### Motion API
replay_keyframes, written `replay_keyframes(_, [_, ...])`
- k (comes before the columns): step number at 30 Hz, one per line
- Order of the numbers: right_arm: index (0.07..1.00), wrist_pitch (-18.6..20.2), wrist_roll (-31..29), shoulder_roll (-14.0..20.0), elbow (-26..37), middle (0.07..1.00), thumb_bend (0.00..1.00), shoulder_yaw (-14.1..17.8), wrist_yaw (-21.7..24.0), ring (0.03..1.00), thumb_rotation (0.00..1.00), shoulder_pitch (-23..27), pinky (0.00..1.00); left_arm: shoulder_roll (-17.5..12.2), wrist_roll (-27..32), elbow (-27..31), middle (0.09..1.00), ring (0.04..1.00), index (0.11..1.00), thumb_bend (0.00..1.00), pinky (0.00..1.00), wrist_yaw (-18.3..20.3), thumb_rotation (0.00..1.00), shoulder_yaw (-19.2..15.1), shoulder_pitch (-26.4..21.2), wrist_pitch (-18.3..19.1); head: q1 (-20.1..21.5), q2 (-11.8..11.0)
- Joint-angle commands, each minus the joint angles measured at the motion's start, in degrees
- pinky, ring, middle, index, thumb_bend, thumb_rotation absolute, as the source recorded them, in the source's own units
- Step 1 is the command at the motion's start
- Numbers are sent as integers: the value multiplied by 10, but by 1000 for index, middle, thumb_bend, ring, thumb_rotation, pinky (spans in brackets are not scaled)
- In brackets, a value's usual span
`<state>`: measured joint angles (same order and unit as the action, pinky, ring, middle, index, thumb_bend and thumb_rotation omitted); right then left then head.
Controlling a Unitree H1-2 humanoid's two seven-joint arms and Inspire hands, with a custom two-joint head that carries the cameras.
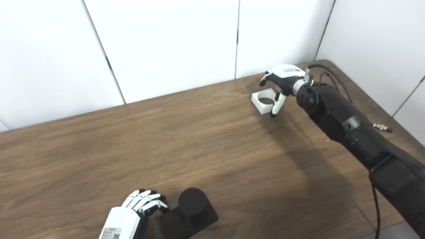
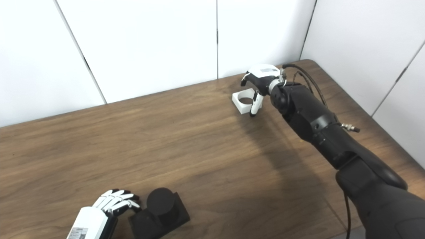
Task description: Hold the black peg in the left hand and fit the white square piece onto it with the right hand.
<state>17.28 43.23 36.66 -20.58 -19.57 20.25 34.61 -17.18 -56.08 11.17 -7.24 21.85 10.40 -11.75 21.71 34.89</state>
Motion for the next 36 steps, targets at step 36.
replay_keyframes(36, [488,-59,24,18,-2,850,524,4,-52,892,131,23,807,-5,-23,13,724,791,485,524,828,34,51,-2,21,36,-17,12])
